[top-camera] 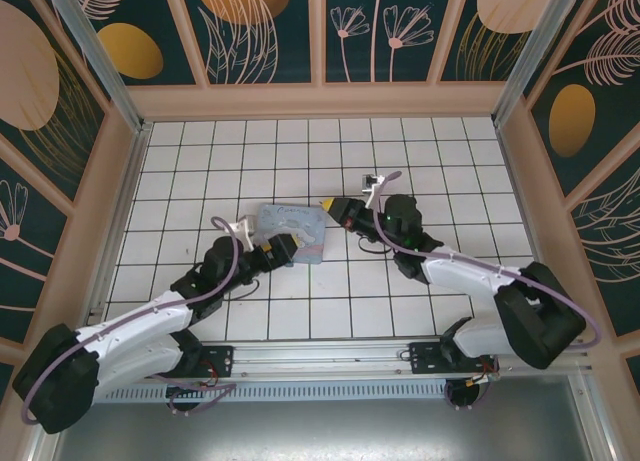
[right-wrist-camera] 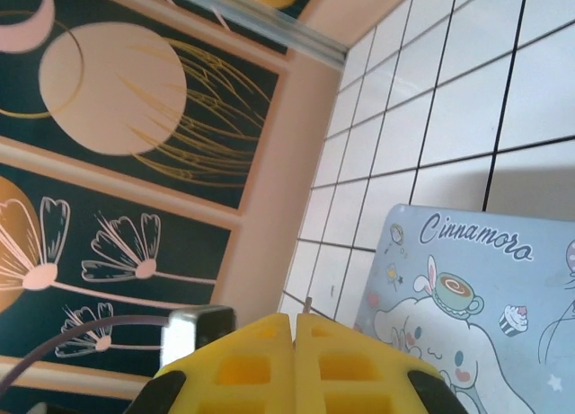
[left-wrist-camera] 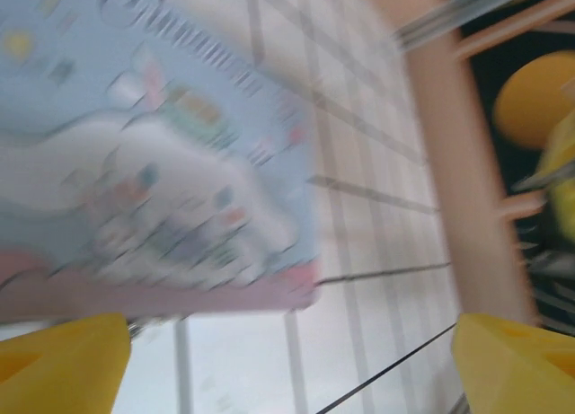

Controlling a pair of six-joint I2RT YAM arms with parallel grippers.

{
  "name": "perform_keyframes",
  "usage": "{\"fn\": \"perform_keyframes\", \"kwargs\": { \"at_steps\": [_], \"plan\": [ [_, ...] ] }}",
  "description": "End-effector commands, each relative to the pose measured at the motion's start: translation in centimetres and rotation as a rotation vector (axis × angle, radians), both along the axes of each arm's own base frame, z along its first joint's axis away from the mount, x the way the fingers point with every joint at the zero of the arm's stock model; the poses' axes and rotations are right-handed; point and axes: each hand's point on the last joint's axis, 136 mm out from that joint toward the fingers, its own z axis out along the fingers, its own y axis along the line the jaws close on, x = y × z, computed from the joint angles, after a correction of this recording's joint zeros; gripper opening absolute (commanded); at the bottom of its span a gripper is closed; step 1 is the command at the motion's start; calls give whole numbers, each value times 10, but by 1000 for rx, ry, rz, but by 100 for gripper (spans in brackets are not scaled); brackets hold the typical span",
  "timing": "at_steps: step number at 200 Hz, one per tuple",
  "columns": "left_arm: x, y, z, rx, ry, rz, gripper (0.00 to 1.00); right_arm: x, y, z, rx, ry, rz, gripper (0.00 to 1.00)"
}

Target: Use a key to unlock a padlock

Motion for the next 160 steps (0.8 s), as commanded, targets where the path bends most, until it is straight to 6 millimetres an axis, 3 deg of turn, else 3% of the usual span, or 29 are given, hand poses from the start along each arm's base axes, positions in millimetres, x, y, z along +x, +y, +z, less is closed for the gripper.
{"fn": "perform_keyframes", "kwargs": {
  "at_steps": [1,36,99,160],
  "plan": [
    [-15,8,-40,106,63,-55,86,3,14,-1,-10,-8,74,0],
    [-10,12,-56,158,30,-43,71,14,30,-13,15,21,107,0],
    [2,9,-74,231,-31,-60,68,21,46,-38,17,64,144,0],
    [17,7,-72,312,-157,-76,65,24,49,-57,0,97,149,0]
  ]
}}
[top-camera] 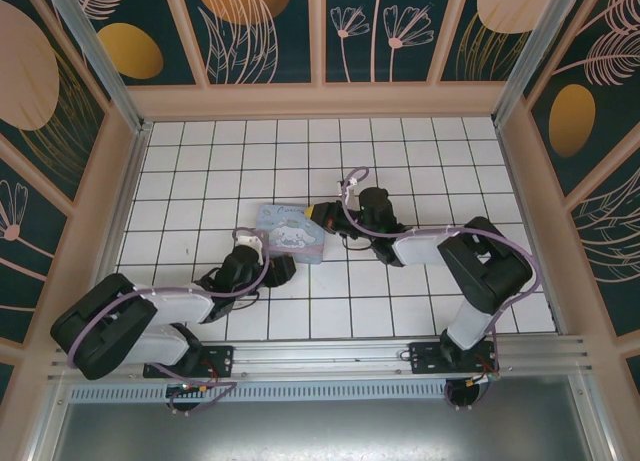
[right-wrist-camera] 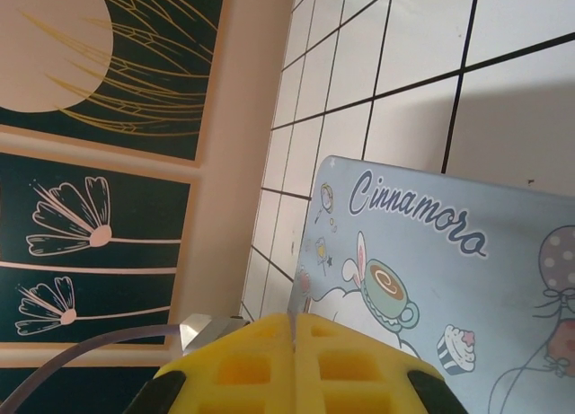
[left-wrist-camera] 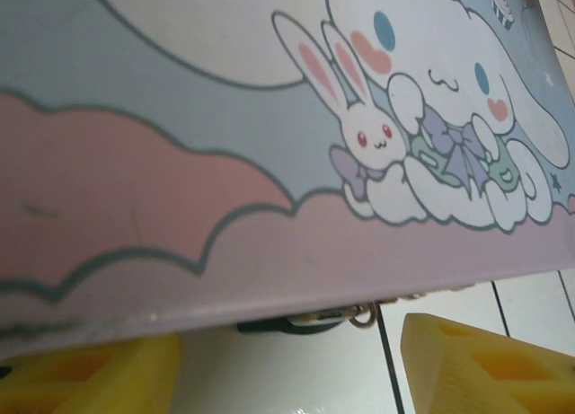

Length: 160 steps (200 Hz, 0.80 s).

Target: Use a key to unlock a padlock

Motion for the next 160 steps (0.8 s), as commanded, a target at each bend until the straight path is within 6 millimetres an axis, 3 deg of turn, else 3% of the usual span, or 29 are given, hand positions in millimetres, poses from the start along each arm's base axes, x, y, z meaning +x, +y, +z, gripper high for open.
{"fn": "perform_keyframes", "kwargs": {
  "at_steps": [1,36,118,160],
  "plan": [
    [11,-1,9,34,-108,-19,65,4,9,13,46,-35,21,0],
    [14,-5,8,61,-144,-59,64,5,8,2,35,-12,16,0],
    [11,-42,8,-21,-135,-215,61,7,8,-18,21,23,4,0],
    [9,-50,5,-48,-114,-248,61,7,8,-24,17,33,1,0]
  ]
}}
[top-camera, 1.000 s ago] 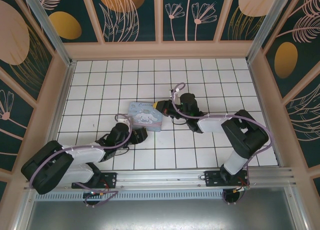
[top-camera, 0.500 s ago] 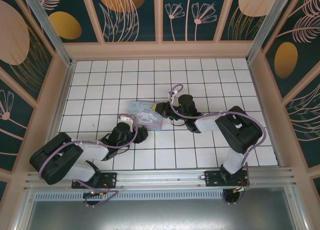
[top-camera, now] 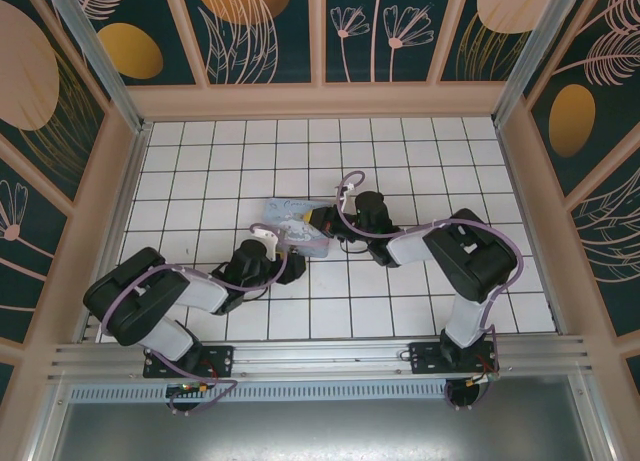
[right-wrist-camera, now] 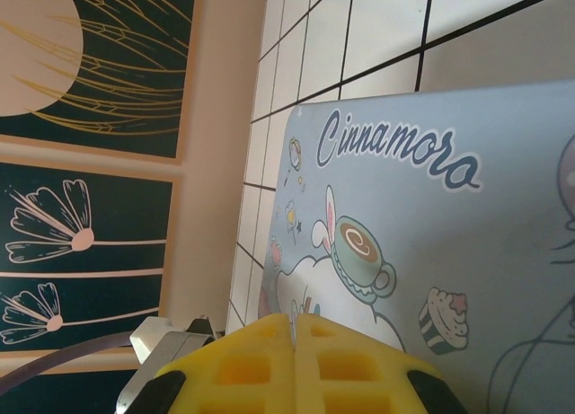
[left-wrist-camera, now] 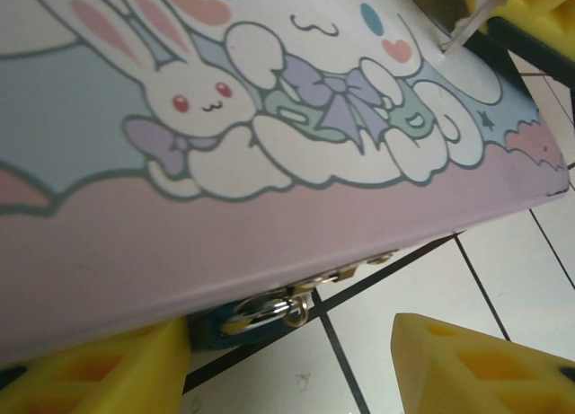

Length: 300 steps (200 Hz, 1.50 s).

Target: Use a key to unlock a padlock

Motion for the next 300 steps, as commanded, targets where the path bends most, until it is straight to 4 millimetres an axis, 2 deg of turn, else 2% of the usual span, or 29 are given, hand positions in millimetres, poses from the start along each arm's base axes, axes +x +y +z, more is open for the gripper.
{"fn": "perform_keyframes", "kwargs": {
  "at_steps": [1,79,132,143,146,159,193,210,214,219,245,285,288,300],
  "plan": [
    [-4,-15,6,-53,5,-73,61,4,4,3,21,-15,-1,0],
    [-4,-28,35,-248,4,-71,62,3,4,-2,17,-1,-4,0],
    [-3,-34,36,-345,53,-47,63,4,4,-3,17,3,-5,0],
    [-3,-34,40,-375,55,-44,63,4,5,-3,17,3,-5,0],
    [-4,-33,33,-368,72,-39,63,4,5,-4,17,4,-3,0],
    [-7,-32,35,-410,86,-34,62,4,5,-3,17,3,-5,0],
    [-9,-27,54,-517,77,-3,62,2,5,-4,15,8,-2,0],
    [-8,-26,58,-510,63,16,62,1,6,-5,14,11,0,0],
    [-7,-26,53,-488,73,27,62,2,6,-5,13,12,-1,0],
    [-5,-27,61,-489,52,28,62,2,5,-6,12,12,-2,0],
    [-2,-37,56,-420,46,23,64,1,5,-7,9,14,-3,0],
    [6,-41,40,-388,84,54,65,-1,6,-8,9,17,-2,0],
    [5,-40,31,-372,104,59,65,-1,6,-9,9,18,-2,0],
    [5,-39,22,-361,123,74,65,-1,6,-9,7,20,-3,0]
  ]
}}
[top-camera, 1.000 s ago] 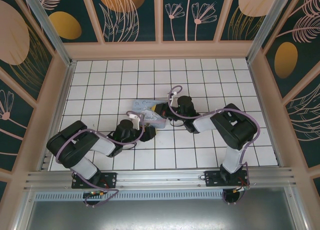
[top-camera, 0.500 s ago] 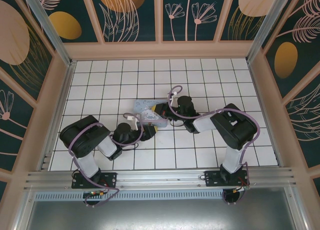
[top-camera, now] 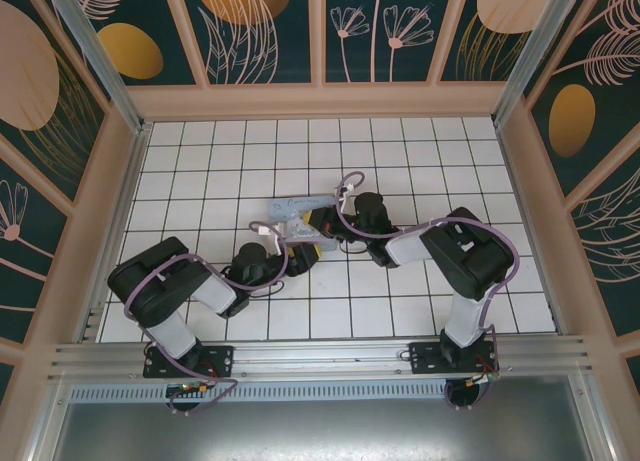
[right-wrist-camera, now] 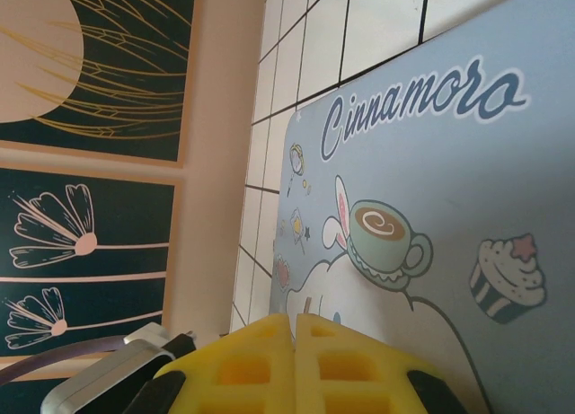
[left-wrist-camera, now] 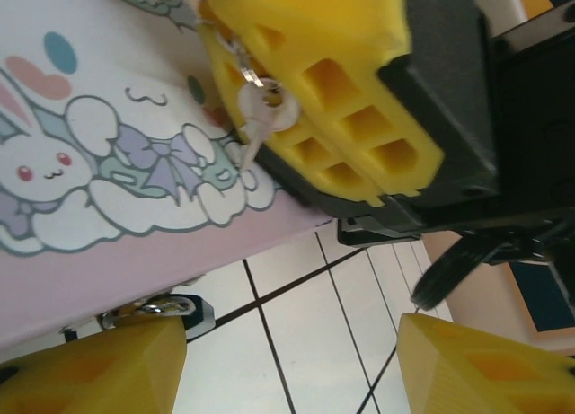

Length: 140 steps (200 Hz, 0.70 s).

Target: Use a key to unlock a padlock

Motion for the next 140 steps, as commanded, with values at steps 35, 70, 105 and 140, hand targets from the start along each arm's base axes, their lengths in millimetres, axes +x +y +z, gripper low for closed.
{"fn": "perform_keyframes", "kwargs": {
  "at_steps": [35,70,105,140],
  "plan": [
    [2,12,-38,84,82,69,68,-1,5,-6,-6,7,1,0],
    [3,20,-50,123,107,103,70,0,5,-7,-8,8,0,0],
    [8,14,-56,129,115,102,70,-1,5,-10,-12,13,0,0],
    [12,11,-61,132,127,108,67,-2,5,-11,-12,16,1,0]
  ]
}}
